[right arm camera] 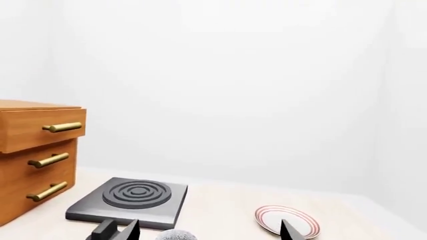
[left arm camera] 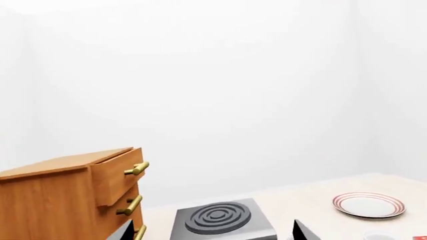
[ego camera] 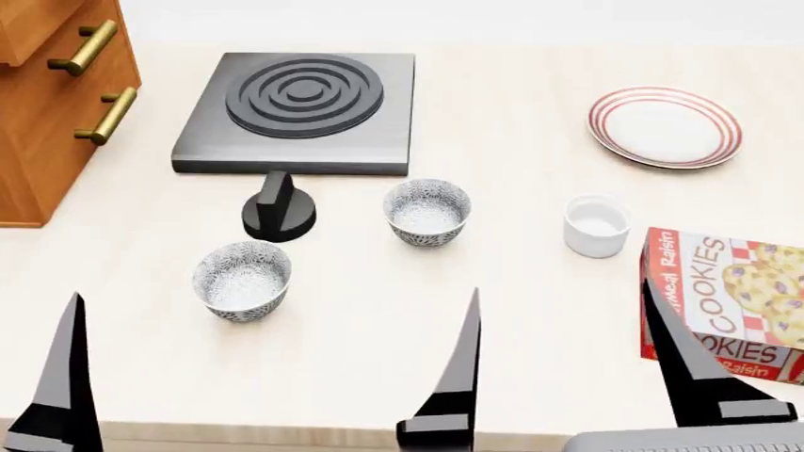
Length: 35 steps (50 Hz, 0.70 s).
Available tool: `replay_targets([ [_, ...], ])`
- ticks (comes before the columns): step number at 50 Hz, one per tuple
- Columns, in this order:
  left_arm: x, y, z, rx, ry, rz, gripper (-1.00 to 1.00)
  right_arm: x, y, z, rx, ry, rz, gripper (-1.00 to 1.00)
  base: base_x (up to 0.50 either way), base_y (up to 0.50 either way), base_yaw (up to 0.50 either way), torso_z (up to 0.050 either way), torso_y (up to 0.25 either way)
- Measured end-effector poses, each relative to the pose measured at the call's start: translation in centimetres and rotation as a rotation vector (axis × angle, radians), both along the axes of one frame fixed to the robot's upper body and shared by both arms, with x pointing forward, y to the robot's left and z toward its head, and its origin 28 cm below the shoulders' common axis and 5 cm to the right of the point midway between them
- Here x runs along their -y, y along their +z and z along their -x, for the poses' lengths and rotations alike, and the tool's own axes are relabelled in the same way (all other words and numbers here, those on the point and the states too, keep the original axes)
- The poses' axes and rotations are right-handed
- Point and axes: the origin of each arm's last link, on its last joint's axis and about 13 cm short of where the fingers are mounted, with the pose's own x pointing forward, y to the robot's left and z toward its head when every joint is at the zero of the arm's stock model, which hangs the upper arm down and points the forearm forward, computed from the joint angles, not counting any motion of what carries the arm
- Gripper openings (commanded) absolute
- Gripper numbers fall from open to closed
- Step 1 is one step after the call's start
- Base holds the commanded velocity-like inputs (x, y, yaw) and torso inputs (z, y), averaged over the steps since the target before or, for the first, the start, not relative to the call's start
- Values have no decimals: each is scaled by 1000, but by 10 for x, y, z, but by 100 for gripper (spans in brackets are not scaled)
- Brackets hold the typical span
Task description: Pick the akita bowl next to the ramekin and place it on the plate.
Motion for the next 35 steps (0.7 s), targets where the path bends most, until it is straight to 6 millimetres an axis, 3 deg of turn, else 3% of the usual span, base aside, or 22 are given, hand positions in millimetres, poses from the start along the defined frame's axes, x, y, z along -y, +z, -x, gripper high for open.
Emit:
replay_targets([
  [35, -2, 2, 5, -21, 19, 4, 100, 2, 8, 7, 18, 18, -41, 100, 20, 0, 0, 0, 0],
])
